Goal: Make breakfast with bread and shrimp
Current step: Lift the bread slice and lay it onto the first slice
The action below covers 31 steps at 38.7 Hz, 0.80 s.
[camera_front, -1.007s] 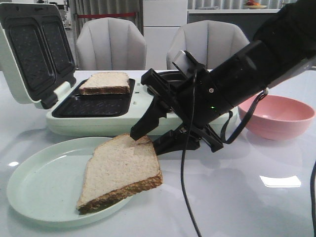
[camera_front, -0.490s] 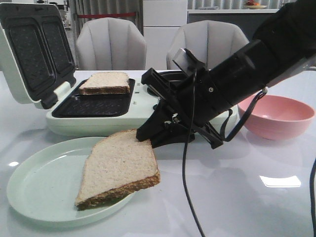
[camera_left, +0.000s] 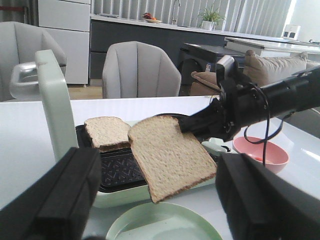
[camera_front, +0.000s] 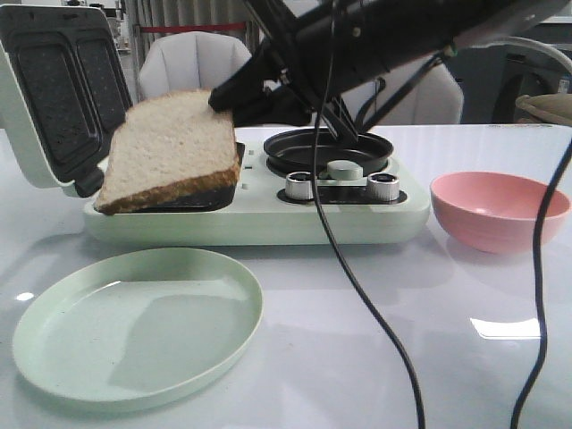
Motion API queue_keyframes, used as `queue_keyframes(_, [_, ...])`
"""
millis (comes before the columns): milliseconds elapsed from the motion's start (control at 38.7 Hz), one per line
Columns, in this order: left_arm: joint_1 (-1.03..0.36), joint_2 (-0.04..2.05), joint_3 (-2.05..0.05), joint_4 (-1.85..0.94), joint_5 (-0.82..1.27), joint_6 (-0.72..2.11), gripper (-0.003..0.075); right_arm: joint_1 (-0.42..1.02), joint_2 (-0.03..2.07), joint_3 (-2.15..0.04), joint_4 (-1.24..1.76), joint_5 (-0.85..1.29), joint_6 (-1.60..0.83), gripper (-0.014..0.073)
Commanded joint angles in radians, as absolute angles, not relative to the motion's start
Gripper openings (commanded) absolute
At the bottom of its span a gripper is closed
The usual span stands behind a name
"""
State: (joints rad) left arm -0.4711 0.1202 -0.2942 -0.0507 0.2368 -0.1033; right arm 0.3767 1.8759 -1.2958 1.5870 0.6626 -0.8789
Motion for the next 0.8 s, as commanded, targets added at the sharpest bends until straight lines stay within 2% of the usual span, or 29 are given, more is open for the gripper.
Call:
queue_keyframes(0, [-0.478, 0.131, -0.321, -0.058, 0.155, -0.113, 0.0543, 0.382, 1.851, -1.382, 1.662, 0.635, -0.892, 0.0135])
queue_keyframes(465, [-0.478, 0.131, -0.321, -0.058, 0.155, -0.113, 0.0543, 0.387, 2.103, -1.645, 1.671, 0.616, -0.892, 0.0135])
queue_keyframes(671, [-0.478, 0.131, -0.321, -0.058, 0.155, -0.113, 0.0543, 0.387, 2.163, -1.692, 1.666, 0.619, -0.893, 0.0135])
queue_keyframes(774, [-0.478, 0.131, -0.321, -0.058, 0.155, -0.113, 0.0543, 0.387, 2.166, -1.692, 1.642, 0.591, -0.912, 0.0183])
